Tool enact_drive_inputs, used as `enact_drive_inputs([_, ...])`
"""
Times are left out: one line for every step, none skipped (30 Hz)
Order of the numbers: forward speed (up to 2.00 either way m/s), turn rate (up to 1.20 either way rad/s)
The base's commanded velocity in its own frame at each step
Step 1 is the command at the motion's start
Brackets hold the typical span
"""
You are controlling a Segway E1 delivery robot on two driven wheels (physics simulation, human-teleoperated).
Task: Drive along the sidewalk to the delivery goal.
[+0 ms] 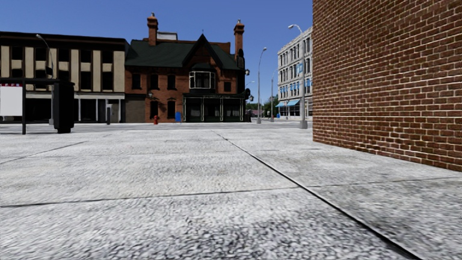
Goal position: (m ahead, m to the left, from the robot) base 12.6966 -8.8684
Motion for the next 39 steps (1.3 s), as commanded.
enact_drive_inputs([2.0,0.0])
enact_drive_inputs([2.0,0.0])
enact_drive_inputs([2.0,0.0])
enact_drive_inputs([2.0,0.0])
enact_drive_inputs([2.0,0.0])
enact_drive_inputs([2.0,0.0])
enact_drive_inputs([2.0,0.0])
enact_drive_inputs([2.0,0.0])
enact_drive_inputs([2.0,0.0])
enact_drive_inputs([2.0,0.0])
enact_drive_inputs([2.0,0.0])
enact_drive_inputs([2.0,0.0])
enact_drive_inputs([2.0,0.0])
enact_drive_inputs([2.0,0.0])
enact_drive_inputs([2.0,0.0])
enact_drive_inputs([2.0,0.0])
enact_drive_inputs([2.0,0.0])
enact_drive_inputs([2.0,0.0])
enact_drive_inputs([2.0,0.0])
enact_drive_inputs([2.0,0.0])
enact_drive_inputs([2.0,0.0])
enact_drive_inputs([2.0,0.0])
enact_drive_inputs([2.0,0.0])
enact_drive_inputs([2.0,0.0])
enact_drive_inputs([2.0,0.0])
enact_drive_inputs([2.0,0.0])
enact_drive_inputs([2.0,0.0])
enact_drive_inputs([2.0,0.0])
enact_drive_inputs([2.0,0.0])
enact_drive_inputs([2.0,0.0])
enact_drive_inputs([2.0,0.0])
enact_drive_inputs([2.0,0.0])
enact_drive_inputs([2.0,0.0])
enact_drive_inputs([2.0,0.0])
enact_drive_inputs([2.0,0.0])
enact_drive_inputs([2.0,0.0])
enact_drive_inputs([2.0,0.0])
enact_drive_inputs([2.0,0.0])
enact_drive_inputs([2.0,0.0])
